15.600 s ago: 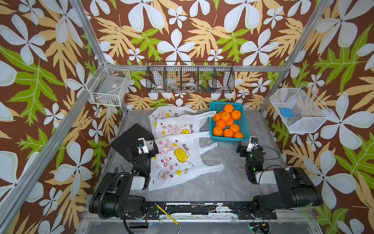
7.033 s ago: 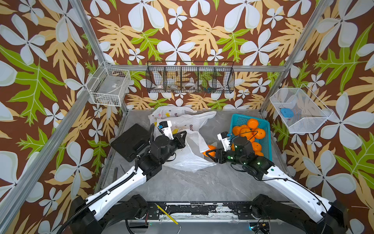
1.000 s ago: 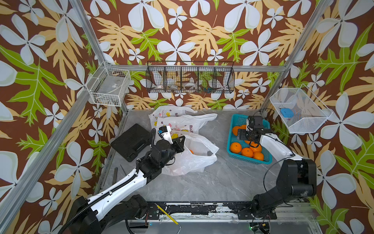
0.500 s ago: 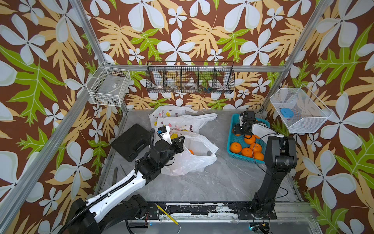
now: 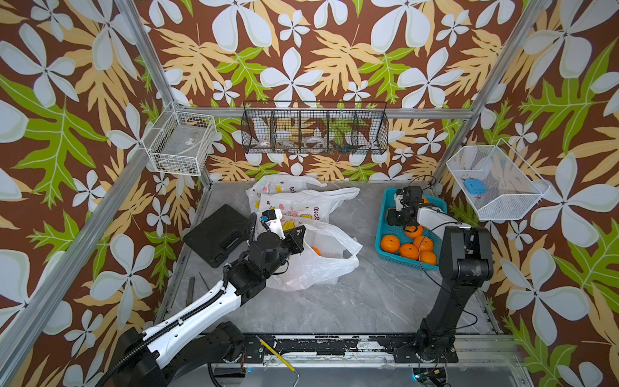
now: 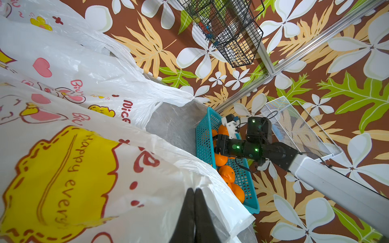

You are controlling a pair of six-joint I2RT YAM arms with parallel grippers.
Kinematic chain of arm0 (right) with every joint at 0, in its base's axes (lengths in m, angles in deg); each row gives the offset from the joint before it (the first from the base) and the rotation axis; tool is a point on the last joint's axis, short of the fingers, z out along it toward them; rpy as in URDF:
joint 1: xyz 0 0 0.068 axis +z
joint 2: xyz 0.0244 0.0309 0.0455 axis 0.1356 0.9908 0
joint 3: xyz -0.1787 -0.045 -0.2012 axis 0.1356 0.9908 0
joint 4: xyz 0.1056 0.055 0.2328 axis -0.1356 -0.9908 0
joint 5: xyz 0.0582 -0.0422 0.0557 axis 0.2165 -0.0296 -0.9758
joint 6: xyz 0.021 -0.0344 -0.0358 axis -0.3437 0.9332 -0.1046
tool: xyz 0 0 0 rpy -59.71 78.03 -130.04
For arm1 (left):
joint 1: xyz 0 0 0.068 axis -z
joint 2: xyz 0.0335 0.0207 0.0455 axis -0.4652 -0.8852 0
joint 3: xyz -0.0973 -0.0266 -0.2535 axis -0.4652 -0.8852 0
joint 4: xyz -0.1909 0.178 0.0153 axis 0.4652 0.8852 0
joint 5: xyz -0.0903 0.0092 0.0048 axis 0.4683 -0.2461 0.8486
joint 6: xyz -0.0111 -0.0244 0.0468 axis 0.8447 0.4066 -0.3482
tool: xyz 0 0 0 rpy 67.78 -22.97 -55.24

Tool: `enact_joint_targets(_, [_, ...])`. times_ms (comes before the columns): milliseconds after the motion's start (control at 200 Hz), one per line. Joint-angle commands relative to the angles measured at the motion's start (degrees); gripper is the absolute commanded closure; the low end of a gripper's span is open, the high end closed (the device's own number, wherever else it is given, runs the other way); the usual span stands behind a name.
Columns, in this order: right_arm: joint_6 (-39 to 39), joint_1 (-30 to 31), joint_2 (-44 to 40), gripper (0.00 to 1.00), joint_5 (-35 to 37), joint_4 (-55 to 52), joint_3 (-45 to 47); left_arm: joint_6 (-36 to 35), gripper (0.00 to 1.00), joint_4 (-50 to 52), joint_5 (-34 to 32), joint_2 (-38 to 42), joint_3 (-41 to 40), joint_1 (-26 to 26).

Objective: Place the oranges into plastic bags & tie knots
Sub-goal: Pick up the orange from the basket, then place the orange in the plastic bag.

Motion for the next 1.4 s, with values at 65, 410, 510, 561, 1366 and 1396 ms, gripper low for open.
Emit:
enact_joint_targets(65, [-1.3, 0.0, -11.9, 0.47, -0.7, 0.8, 7.8, -0.2, 1.00, -0.3, 0.0, -0.5, 0.5, -0.1])
enact_joint_targets(410, [-11.3, 12.7, -44.5, 0.48, -16.7, -2.6, 21.6, -1.1, 1.00, -0.2, 0.5, -1.1, 1.2, -0.1])
enact_joint_targets(510, [-14.7, 21.5, -47.8, 0.49, -18.3, -2.1, 21.8, -1.1, 1.00, 0.1, 0.6, -0.9, 1.0, -0.1])
enact_joint_targets(561, [-16.1, 26.0, -48.1, 0.49, -18.0, -1.3, 21.7, -1.1, 1.00, 0.0, 0.7, -0.7, 0.8, -0.1])
enact_joint_targets(1366, [-19.8, 45.7, -19.4, 0.28, -15.5, 16.6, 13.7, -0.7, 1.00, -0.4, 0.1, 0.8, -0.5, -0.1])
enact_joint_targets(1396, [-19.1, 45.7, -20.7, 0.26, -14.2, 15.3, 13.6, -0.6, 1.00, -0.4, -0.1, 0.7, -0.4, -0.1])
